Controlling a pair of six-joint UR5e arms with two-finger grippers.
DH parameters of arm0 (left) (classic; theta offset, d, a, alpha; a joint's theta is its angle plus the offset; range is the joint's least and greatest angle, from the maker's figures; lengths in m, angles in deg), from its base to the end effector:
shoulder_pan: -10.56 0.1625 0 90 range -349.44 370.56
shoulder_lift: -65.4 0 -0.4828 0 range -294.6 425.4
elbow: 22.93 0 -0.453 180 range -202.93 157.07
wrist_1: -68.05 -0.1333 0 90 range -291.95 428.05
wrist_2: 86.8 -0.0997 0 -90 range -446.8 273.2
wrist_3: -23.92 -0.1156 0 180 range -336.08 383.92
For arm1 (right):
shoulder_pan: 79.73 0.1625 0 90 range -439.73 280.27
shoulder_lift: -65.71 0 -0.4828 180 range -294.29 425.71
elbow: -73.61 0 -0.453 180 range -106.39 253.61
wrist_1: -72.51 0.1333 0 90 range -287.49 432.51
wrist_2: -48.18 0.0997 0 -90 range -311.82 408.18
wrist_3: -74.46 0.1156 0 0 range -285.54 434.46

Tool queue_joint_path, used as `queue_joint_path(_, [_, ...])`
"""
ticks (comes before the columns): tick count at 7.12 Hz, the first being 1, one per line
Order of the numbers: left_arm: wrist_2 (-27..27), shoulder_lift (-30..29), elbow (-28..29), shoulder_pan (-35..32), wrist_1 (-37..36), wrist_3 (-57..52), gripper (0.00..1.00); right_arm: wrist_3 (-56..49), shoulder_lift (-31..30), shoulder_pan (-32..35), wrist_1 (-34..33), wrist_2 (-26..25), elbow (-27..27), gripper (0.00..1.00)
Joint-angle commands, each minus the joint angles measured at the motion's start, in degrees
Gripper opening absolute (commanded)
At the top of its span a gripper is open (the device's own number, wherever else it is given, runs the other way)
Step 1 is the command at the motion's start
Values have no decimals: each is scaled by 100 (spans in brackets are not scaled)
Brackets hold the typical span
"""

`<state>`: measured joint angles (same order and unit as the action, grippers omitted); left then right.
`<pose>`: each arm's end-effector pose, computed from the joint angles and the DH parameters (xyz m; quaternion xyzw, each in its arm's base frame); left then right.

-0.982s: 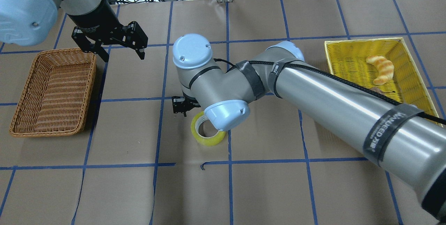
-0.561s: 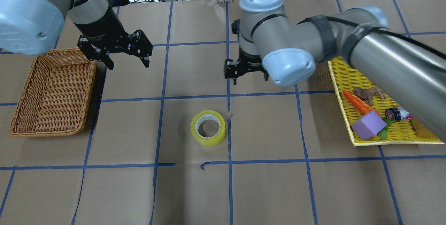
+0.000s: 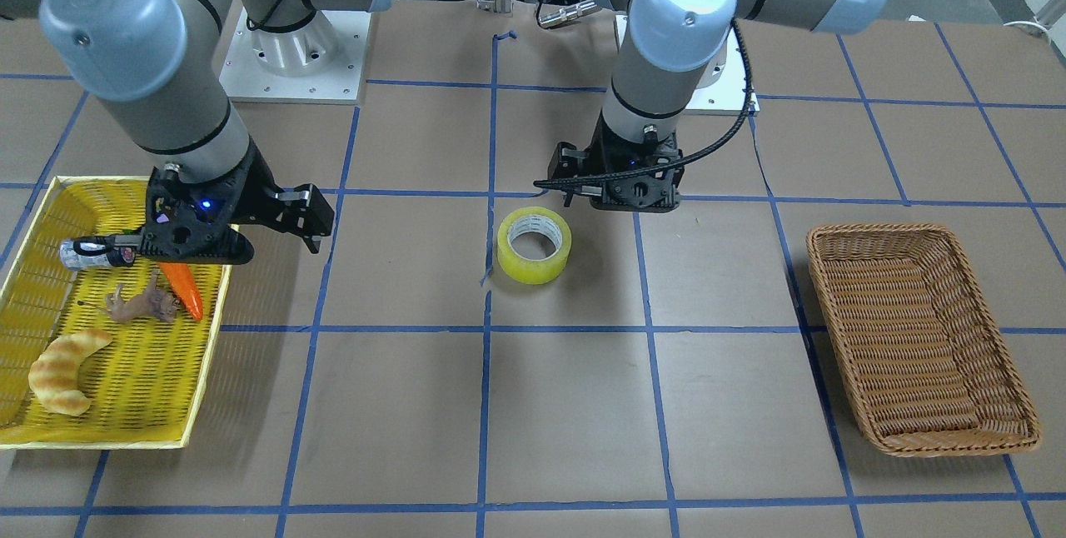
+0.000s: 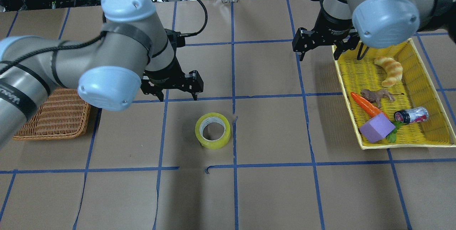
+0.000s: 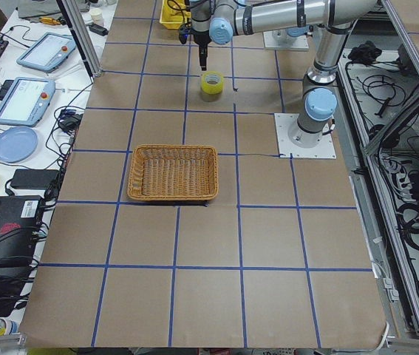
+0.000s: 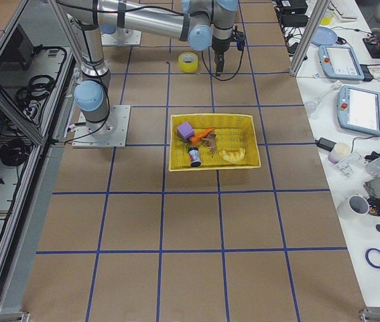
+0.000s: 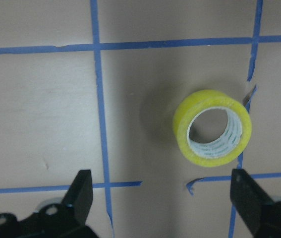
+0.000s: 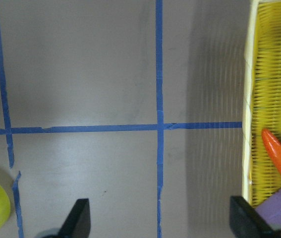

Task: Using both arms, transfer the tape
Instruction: 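Grasp the tape roll with the left gripper while the right arm withdraws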

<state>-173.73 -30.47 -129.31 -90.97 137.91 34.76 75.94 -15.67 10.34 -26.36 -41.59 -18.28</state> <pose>-0.2494 -0.5248 0.3522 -0.0055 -0.9995 -0.0233 0.0227 0.1345 -0.6139 0.4388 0.0123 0.9998 0.0143 0.0018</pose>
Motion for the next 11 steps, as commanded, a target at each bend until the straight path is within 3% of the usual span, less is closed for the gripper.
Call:
queue_joint_path(1, [481, -342, -1092, -122, -1558, 137, 100, -16, -333, -16, 630, -49, 223, 100])
queue_joint_path(7, [150, -1064, -1236, -297, -2037, 84, 100, -16, -361, -25, 825, -66, 162, 100])
queue_joint_path(8, [150, -1100, -1236, -297, -2037, 67, 78, -16, -361, -16, 825, -75, 153, 100])
queue_joint_path(9, [167, -1118, -1227, -289, -2029, -186, 30, -16, -361, -25, 834, -93, 153, 100])
queue_joint_path(10, [150, -1057, -1236, -271, -2037, -362, 6, -16, -370, -42, 843, -93, 188, 100])
queue_joint_path(11, [132, -987, -1227, -228, -2029, -407, 0, -16, -404, -25, 834, -93, 188, 100])
